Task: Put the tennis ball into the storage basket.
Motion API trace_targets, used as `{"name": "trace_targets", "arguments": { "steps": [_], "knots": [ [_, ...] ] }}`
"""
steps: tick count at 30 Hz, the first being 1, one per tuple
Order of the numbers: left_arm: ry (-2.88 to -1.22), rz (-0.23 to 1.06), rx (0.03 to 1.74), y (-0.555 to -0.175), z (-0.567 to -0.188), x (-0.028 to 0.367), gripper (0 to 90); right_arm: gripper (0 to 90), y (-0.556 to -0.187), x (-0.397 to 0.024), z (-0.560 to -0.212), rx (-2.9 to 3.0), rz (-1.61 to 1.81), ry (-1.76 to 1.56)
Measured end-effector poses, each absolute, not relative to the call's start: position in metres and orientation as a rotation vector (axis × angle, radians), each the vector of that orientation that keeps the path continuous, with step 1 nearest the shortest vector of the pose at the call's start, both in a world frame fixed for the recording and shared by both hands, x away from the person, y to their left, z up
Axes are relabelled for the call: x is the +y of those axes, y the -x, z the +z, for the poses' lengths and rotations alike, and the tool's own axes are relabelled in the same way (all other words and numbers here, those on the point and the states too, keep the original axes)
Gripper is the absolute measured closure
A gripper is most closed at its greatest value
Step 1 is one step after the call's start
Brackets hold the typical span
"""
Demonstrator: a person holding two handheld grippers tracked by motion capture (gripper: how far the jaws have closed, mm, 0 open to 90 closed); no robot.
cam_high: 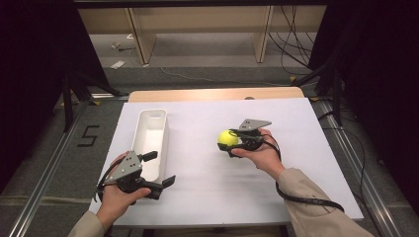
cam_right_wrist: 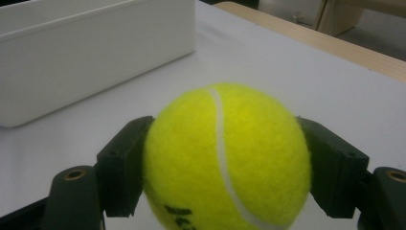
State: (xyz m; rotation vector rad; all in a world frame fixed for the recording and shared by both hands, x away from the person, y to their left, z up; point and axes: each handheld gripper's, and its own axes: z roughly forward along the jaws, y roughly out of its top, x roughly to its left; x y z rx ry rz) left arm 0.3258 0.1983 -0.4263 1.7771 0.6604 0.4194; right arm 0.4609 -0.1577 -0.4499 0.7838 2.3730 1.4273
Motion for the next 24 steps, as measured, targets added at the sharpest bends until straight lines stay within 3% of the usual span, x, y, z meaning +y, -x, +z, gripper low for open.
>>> {"name": "trace_targets", "arguments": {
  "steps": [24],
  "knots": [
    [-1.777, 0.418, 0.66, -0.326, -0.426, 0.198, 0.0, 26.3, -0.458, -0.15, -0.438, 2.35, 1.463, -0.749]
  ]
}}
